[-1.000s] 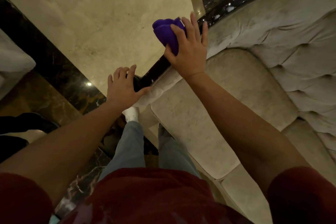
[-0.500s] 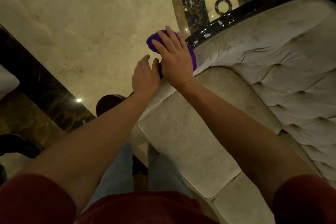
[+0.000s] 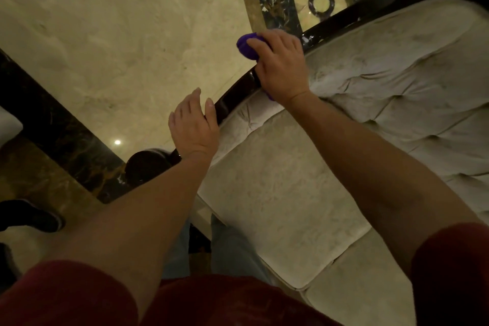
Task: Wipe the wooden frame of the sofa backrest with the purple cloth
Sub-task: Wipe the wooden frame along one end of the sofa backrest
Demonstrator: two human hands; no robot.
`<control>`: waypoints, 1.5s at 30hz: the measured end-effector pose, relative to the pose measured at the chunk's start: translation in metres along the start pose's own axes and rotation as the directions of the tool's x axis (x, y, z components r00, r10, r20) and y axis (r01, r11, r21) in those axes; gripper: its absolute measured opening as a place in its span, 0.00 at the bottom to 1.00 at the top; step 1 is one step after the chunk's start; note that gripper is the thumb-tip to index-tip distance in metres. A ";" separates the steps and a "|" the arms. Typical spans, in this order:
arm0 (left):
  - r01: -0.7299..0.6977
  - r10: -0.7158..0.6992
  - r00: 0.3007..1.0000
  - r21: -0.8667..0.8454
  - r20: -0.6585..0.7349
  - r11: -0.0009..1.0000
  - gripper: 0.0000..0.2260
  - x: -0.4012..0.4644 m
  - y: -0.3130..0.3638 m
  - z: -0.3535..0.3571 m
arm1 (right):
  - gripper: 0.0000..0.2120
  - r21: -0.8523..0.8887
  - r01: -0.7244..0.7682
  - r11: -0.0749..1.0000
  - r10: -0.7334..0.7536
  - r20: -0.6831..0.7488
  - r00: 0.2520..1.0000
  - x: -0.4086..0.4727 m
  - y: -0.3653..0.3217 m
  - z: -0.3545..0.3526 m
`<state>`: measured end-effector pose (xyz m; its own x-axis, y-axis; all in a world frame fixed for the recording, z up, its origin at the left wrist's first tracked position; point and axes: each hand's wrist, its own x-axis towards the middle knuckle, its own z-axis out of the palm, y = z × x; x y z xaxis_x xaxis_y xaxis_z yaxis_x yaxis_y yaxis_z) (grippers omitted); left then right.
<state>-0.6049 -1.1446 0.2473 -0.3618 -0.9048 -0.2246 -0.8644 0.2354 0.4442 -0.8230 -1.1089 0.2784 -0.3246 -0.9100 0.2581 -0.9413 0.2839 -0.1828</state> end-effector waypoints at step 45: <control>-0.024 -0.002 0.983 0.136 0.184 0.990 0.30 0.052 0.097 0.008 | 0.22 -0.257 -0.227 0.939 0.285 0.216 0.934 0.049 0.069 -0.015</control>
<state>-0.7105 -1.1655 0.2720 -0.4183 -0.8243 -0.3815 -0.8950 0.3025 0.3277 -0.9052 -1.1290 0.2922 -0.5510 -0.8343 -0.0160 -0.8345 0.5509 0.0138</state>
